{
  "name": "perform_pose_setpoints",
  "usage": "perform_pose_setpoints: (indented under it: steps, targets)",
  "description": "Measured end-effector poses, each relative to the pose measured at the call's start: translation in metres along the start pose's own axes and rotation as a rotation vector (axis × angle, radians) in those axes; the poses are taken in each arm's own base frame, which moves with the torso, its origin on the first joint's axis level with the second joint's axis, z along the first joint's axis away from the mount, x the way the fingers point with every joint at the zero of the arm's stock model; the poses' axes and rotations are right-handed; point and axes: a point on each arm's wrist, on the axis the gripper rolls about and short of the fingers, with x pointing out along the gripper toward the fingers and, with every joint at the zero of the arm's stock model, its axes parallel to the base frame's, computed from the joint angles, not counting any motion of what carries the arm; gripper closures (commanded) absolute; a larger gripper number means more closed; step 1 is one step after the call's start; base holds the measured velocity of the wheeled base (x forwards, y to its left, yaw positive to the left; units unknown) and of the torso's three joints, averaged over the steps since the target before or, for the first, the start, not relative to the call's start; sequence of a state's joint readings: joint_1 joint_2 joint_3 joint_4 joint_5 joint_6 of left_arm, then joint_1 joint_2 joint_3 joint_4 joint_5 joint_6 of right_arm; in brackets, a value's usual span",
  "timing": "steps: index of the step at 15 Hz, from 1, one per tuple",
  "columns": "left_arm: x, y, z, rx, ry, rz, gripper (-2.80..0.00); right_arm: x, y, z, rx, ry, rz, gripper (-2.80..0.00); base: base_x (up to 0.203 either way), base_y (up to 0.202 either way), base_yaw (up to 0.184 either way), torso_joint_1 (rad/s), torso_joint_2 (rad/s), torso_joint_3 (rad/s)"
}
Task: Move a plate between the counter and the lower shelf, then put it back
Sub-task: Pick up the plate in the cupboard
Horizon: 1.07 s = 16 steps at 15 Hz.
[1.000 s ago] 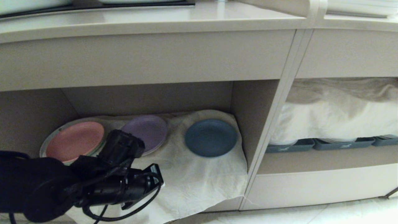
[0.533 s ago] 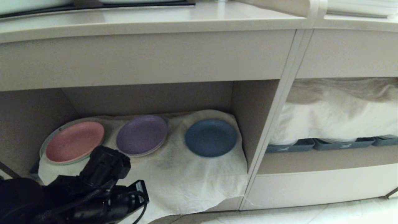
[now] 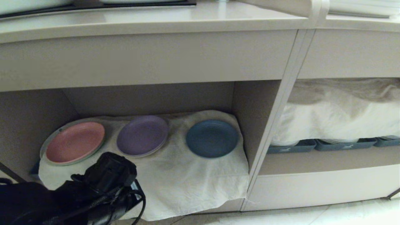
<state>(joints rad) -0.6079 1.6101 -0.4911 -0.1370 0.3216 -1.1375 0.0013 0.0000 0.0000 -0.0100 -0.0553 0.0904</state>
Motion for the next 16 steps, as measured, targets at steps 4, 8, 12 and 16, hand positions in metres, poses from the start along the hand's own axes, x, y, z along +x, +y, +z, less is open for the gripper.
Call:
perform_pose_setpoints:
  steps: [4, 8, 12, 16]
  targets:
    - [-0.001, -0.001, -0.007, -0.024, -0.039, 0.016, 0.0, 0.0, 0.0, 0.0, 0.0, 0.0, 0.001, 0.0, 0.0, 0.0, 0.0, 0.0, 0.0, 0.0]
    - [-0.009, 0.02, -0.012, -0.014, -0.057, 0.053, 0.0, 0.0, 0.0, 0.0, 0.0, 0.0, 0.001, 0.0, 0.0, 0.0, 0.0, 0.0, 0.0, 0.0]
    - [-0.028, 0.053, -0.012, 0.006, -0.1, 0.062, 0.0, 0.0, 0.0, 0.0, 0.0, 0.0, 0.0, 0.0, 0.0, 0.0, 0.0, 0.0, 0.0, 0.0]
    - [-0.043, 0.092, -0.016, 0.126, -0.144, 0.089, 0.0, 0.0, 0.0, 0.0, 0.0, 0.0, 0.001, 0.0, 0.0, 0.0, 0.0, 0.0, 0.0, 0.0]
